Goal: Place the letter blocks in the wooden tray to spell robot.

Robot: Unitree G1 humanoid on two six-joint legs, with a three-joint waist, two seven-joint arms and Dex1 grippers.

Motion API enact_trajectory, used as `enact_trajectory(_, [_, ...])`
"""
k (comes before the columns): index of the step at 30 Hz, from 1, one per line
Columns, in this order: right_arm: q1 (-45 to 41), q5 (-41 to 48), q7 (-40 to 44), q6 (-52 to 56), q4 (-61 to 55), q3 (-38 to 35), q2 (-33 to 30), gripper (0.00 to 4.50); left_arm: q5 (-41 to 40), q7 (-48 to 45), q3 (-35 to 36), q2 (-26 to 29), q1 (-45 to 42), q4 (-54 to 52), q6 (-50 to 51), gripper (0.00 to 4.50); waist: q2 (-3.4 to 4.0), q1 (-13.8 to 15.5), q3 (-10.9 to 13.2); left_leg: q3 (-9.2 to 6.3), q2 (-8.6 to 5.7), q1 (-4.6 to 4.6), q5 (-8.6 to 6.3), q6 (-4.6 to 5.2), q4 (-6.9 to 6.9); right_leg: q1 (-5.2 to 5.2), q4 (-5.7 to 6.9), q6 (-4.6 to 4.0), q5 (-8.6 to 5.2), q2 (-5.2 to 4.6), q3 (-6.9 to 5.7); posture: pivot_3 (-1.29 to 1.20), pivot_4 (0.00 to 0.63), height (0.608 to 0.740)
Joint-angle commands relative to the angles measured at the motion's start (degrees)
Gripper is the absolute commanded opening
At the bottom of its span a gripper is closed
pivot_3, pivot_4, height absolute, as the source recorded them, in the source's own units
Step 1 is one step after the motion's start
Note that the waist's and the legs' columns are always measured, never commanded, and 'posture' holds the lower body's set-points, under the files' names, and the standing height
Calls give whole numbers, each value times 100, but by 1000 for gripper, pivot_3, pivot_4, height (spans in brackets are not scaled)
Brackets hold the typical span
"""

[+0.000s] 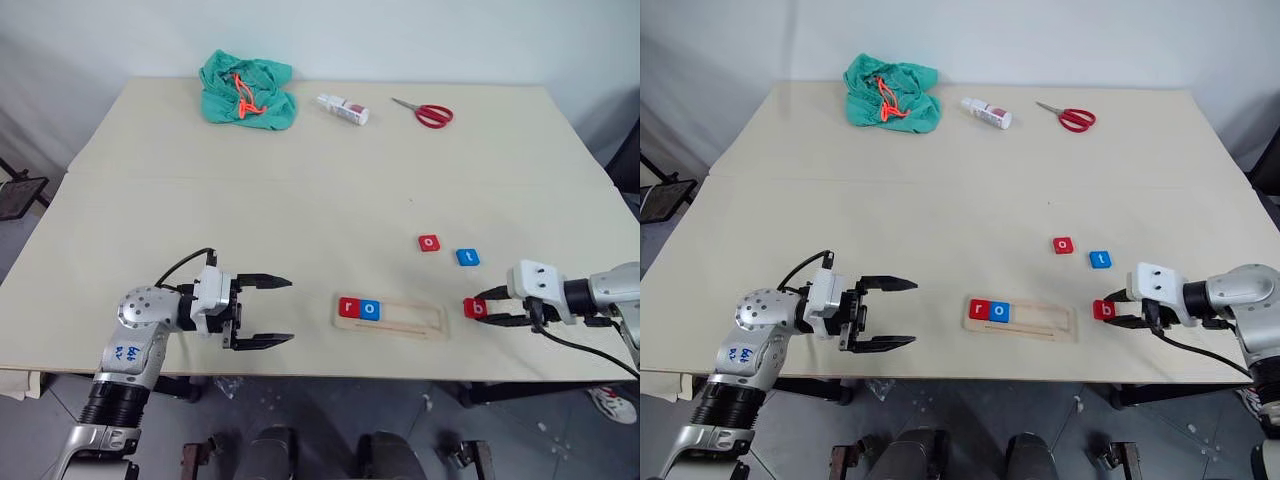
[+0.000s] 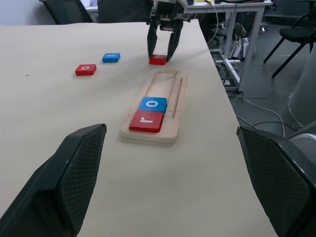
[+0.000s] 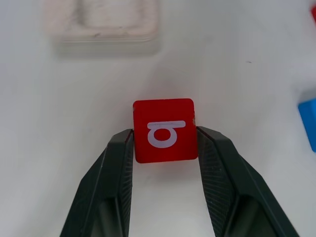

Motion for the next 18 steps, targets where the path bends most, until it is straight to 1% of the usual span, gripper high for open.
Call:
enact_trajectory(1, [-75, 644, -378, 1789, -1426, -359, -52, 1482, -78, -87, 17, -43, -179, 88, -117, 4500, 9, 10, 4, 0, 0, -2, 0, 0, -1, -2, 1, 0, 0, 0, 1, 0, 150, 740])
enact_trajectory(3, [2, 1114, -474, 2512, -2331, -471, -8, 1482, -60, -144, -8, -74, -234, 198, -167, 4500, 10, 31, 3, -3, -1, -9, -1, -1, -1, -13, 5, 0, 0, 0, 0, 0, 150, 740])
enact_trajectory(5, [38, 1326, -599, 2931, -2776, -542, 14, 1482, -41, -172, -26, -99, -278, 271, -200, 4500, 9, 54, 4, -4, -2, -11, -1, -2, -5, -17, 5, 0, 0, 0, 1, 0, 150, 740])
enact_trajectory(9, [-71, 1086, -905, 3579, -3576, 4, 22, 1482, -13, -263, -42, -136, -412, 488, -289, 4500, 8, 128, 4, -4, -4, -17, -2, -3, -4, -23, 5, 0, 0, -1, 1, 0, 150, 740])
enact_trajectory(12, [-193, 795, -1194, 3720, -3652, 453, 252, 1482, 7, -355, -82, -158, -490, 621, -371, 4500, 8, 148, 4, -4, -6, -17, -2, -3, 2, -23, 7, 0, 0, -2, 2, 0, 150, 740])
enact_trajectory(14, [-247, 688, -1239, 3762, -3669, 685, 336, 1482, 15, -349, -100, -186, -523, 628, -390, 4500, 8, 143, 4, -4, -9, -19, -2, -3, 3, -24, 8, 0, 0, -3, 3, 0, 150, 740])
enact_trajectory(18, [-350, 550, -1251, 3631, -3519, 926, 482, 1482, 26, -265, -92, -212, -533, 567, -393, 4500, 8, 136, 4, -4, -10, -20, -2, -3, -2, -28, 10, 0, 0, -3, 2, 0, 150, 740])
